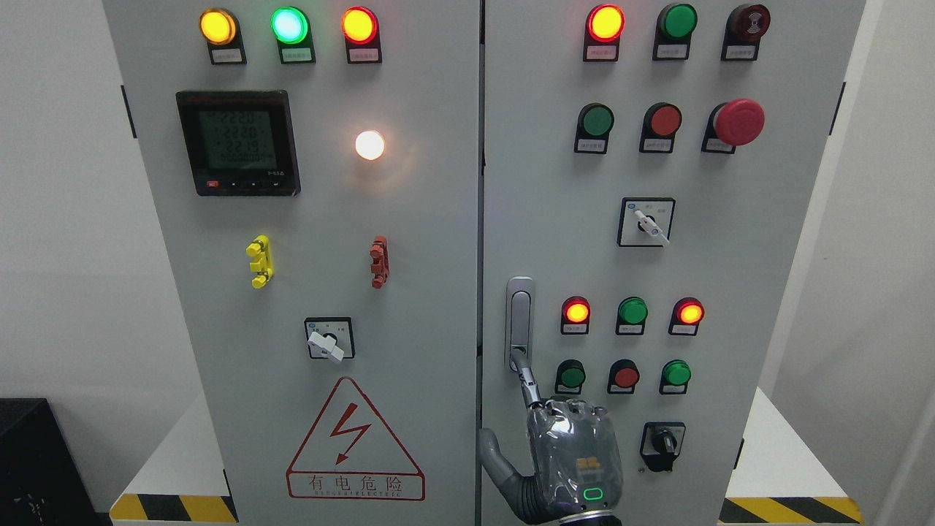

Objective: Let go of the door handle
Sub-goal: 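Raise the right hand up toward the silver door handle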

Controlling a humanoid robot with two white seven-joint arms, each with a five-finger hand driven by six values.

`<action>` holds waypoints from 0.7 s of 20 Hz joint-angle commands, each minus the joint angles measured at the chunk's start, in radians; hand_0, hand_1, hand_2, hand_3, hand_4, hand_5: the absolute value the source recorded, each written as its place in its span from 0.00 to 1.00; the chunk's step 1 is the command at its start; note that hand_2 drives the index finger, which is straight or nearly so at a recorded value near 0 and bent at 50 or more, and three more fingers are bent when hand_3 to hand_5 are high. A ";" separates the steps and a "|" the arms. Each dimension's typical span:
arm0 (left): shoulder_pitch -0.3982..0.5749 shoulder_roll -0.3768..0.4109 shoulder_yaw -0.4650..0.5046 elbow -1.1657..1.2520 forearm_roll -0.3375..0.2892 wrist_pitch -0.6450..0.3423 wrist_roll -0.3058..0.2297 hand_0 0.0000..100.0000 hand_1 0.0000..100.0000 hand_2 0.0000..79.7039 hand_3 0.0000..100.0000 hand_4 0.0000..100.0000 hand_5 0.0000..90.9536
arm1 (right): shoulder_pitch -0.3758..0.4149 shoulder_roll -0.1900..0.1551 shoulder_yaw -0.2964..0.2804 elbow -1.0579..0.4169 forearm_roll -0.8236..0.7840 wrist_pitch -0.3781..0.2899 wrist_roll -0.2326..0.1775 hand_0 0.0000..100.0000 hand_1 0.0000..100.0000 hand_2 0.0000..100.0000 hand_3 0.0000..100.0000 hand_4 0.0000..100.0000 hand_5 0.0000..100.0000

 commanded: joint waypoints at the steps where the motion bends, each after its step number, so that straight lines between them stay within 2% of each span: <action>1: 0.000 0.000 -0.021 -0.020 0.000 0.000 0.000 0.00 0.00 0.03 0.09 0.01 0.00 | -0.008 0.000 0.000 0.024 0.005 0.001 0.001 0.37 0.34 0.00 1.00 0.93 0.98; 14: 0.000 0.000 -0.021 -0.020 0.000 0.000 0.000 0.00 0.00 0.03 0.09 0.01 0.00 | -0.019 0.000 -0.012 0.039 -0.001 0.001 0.001 0.38 0.33 0.00 1.00 0.92 0.97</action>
